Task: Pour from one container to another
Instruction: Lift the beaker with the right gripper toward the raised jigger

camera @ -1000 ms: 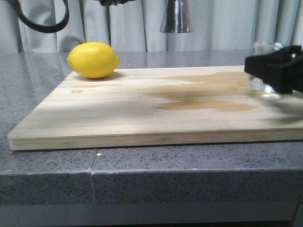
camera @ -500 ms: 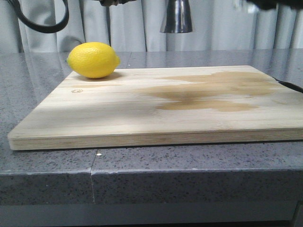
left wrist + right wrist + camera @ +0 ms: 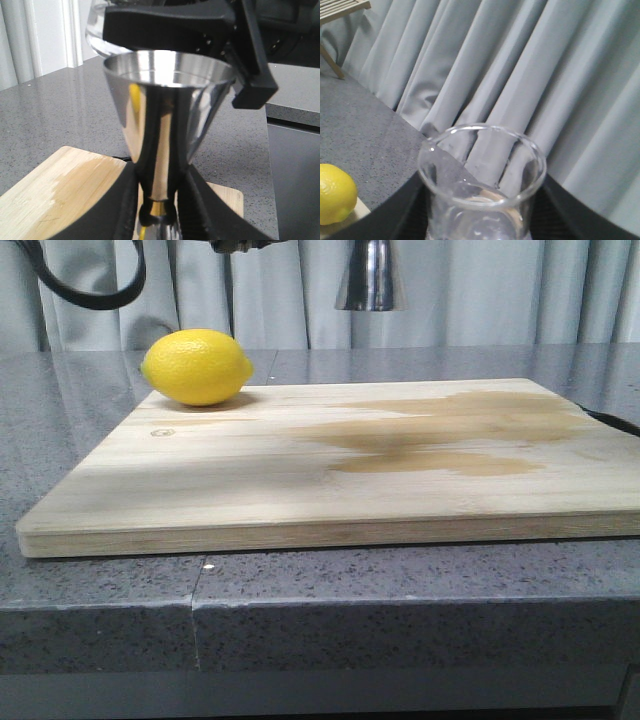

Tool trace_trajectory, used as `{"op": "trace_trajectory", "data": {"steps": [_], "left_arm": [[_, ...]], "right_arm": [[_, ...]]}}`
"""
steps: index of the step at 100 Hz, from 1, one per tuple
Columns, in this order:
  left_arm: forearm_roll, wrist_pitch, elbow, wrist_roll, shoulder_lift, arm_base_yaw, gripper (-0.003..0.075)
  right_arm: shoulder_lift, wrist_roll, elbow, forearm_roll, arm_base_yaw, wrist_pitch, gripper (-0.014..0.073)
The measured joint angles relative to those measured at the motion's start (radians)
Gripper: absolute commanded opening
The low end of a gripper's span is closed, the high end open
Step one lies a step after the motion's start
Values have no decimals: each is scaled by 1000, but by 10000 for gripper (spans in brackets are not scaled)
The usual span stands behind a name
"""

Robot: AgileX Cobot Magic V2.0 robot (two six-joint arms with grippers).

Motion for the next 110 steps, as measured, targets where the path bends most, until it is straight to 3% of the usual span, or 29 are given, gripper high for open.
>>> {"op": "trace_trajectory", "data": {"steps": [34, 110], "left_arm": [[0, 0, 0, -2, 0, 0, 133], [2, 2, 0, -4, 0, 0, 133]], "right_arm": [[-6, 0, -73, -148, 45, 14, 255], [-6, 0, -129, -284, 45, 65, 255]]}}
